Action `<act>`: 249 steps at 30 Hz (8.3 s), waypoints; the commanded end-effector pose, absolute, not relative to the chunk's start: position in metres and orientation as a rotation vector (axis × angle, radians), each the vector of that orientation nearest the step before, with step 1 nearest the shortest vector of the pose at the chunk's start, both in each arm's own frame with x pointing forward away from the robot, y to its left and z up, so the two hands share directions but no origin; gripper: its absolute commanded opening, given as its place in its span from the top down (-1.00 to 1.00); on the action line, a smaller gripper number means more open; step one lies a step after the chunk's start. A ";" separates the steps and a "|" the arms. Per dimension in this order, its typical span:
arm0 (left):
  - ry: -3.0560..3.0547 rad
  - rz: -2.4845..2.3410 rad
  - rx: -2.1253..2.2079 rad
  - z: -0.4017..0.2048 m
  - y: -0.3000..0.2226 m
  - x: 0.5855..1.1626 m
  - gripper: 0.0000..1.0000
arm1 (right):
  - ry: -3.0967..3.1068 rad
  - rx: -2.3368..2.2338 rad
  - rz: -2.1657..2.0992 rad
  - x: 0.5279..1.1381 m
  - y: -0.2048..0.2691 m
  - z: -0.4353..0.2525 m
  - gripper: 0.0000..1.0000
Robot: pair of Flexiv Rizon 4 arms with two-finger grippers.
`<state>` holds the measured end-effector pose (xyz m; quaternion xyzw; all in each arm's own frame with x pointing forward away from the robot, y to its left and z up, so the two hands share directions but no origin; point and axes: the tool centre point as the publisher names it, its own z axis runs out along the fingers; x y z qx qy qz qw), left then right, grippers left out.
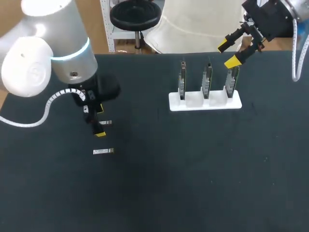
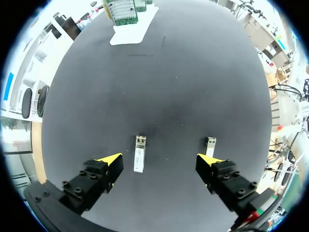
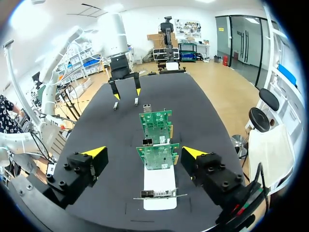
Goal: Pick up the optical module with the left hand, and insert it into the network port with the right hand.
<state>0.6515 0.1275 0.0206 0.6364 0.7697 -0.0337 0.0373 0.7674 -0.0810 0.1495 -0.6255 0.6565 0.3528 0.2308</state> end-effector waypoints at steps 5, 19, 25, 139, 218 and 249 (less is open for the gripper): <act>2.373 -0.068 1.958 0.014 0.132 0.654 -1.00 | 1.804 -1.718 0.968 0.766 -0.081 0.149 -1.00; 2.393 -0.074 1.948 0.002 0.140 0.663 -1.00 | 1.804 -1.718 0.968 0.766 -0.081 0.149 -1.00; 2.403 -0.076 1.963 -0.002 0.141 0.666 -1.00 | 1.804 -1.718 0.968 0.766 -0.081 0.149 -1.00; 1.386 -0.892 1.292 0.219 -0.103 0.785 1.00 | 1.804 -1.718 0.968 0.766 -0.081 0.149 -1.00; 1.352 -1.194 1.258 0.170 -0.200 0.774 1.00 | 1.804 -1.718 0.968 0.766 -0.081 0.149 -1.00; 1.343 -1.229 1.271 0.166 -0.207 0.771 1.00 | 1.763 -1.729 0.853 0.782 -0.086 0.175 -1.00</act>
